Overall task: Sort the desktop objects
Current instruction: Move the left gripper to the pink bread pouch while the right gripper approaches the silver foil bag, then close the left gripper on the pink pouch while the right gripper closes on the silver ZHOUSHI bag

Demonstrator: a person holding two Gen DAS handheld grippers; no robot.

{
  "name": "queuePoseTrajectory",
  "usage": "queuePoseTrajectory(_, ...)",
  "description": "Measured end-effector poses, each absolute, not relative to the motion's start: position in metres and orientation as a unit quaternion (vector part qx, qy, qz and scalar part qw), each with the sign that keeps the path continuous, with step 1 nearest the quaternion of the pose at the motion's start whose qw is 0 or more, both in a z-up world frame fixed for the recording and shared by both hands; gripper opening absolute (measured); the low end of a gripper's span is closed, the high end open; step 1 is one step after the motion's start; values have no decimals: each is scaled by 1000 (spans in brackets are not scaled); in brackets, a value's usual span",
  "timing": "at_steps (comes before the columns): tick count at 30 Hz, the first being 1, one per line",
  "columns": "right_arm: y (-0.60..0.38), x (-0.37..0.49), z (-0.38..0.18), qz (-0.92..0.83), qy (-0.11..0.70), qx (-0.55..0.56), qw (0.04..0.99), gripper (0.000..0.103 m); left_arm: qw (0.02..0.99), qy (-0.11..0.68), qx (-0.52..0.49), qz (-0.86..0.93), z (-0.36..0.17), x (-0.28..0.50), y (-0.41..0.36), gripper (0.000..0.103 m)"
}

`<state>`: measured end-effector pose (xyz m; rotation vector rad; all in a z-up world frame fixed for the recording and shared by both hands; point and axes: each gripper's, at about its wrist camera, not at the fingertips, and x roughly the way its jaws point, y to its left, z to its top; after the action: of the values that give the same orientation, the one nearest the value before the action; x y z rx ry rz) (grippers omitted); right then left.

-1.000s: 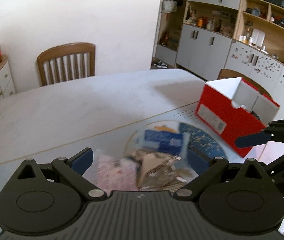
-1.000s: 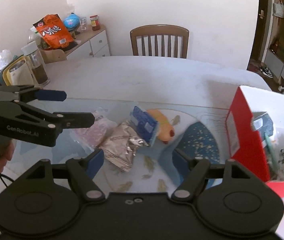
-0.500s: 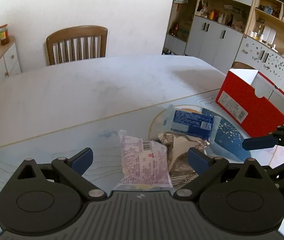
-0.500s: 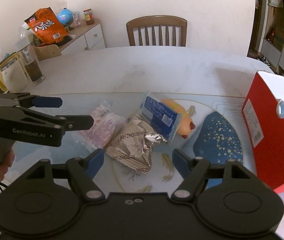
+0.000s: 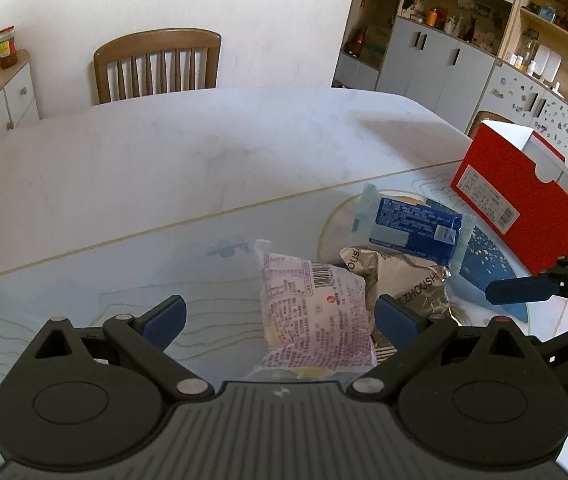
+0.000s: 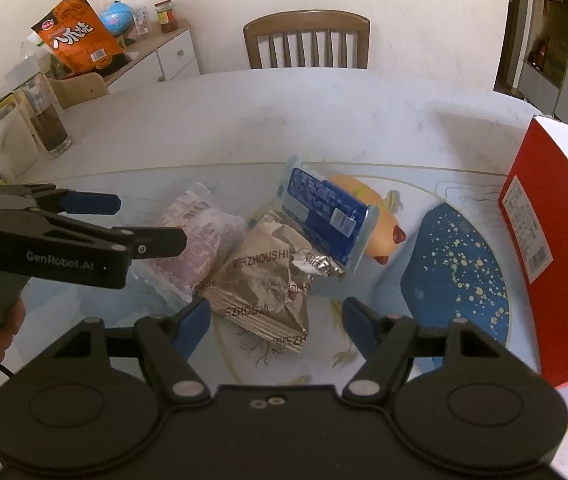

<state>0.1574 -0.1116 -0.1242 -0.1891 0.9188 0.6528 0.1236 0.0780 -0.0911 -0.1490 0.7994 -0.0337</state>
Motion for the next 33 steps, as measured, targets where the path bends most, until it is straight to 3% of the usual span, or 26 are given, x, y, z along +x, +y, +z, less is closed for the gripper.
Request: queuePoseTrajectory(33,-87,190,-159,317,457,-79,827,63,907,408,-99,-39,-118,150,85,100)
